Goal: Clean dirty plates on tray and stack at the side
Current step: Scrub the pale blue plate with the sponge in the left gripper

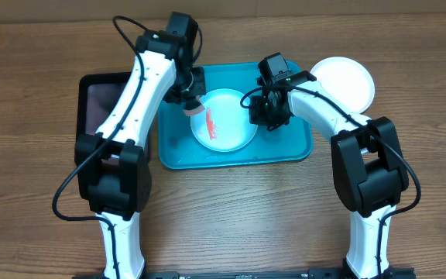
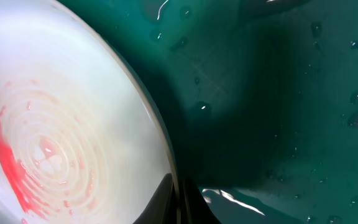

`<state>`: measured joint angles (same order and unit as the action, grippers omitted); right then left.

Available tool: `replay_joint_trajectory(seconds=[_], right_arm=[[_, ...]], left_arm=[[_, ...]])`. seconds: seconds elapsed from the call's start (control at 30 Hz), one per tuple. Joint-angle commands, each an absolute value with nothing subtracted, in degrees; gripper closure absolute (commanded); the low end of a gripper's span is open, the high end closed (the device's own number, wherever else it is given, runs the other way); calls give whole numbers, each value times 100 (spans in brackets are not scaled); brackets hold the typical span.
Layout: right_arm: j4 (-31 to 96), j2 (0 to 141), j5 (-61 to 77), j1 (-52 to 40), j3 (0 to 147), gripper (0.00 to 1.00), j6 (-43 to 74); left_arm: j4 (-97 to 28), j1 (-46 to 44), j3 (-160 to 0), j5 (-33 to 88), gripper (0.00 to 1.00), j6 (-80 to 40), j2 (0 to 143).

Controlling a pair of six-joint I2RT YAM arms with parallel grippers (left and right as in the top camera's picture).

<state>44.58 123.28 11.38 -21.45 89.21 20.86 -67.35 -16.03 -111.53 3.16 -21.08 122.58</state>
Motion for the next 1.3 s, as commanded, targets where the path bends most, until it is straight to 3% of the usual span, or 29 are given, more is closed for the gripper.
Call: replay_joint_trajectory(seconds=[0.0, 0.47, 0.77, 1.03, 1.17, 1.27], right_arm=[[4423, 12381, 1100, -2147, 9008, 96, 2296], [4447, 12381, 1164, -2154, 9008, 96, 2292], [4493, 12381, 1164, -2152, 9006, 96, 2292], [4552, 12381, 1166, -2154, 9006, 96, 2272], [4622, 12381, 1168, -2154, 9008, 96, 2272], [4683, 12381, 1166, -2154, 9008, 96, 2272]], left_arm=[[-6571, -1649, -10962, 290, 96, -2187, 12256], [-4635, -2032, -9369, 410, 96, -1070, 12256], [-4871, -2220, -8748, 491, 96, -1225, 12256], [-5384, -2222, -9011, 2534, 96, 121, 12256], [-5033, -2224, -9056, 2053, 96, -156, 12256], [-4654, -2220, -9054, 733, 96, -963, 12256]])
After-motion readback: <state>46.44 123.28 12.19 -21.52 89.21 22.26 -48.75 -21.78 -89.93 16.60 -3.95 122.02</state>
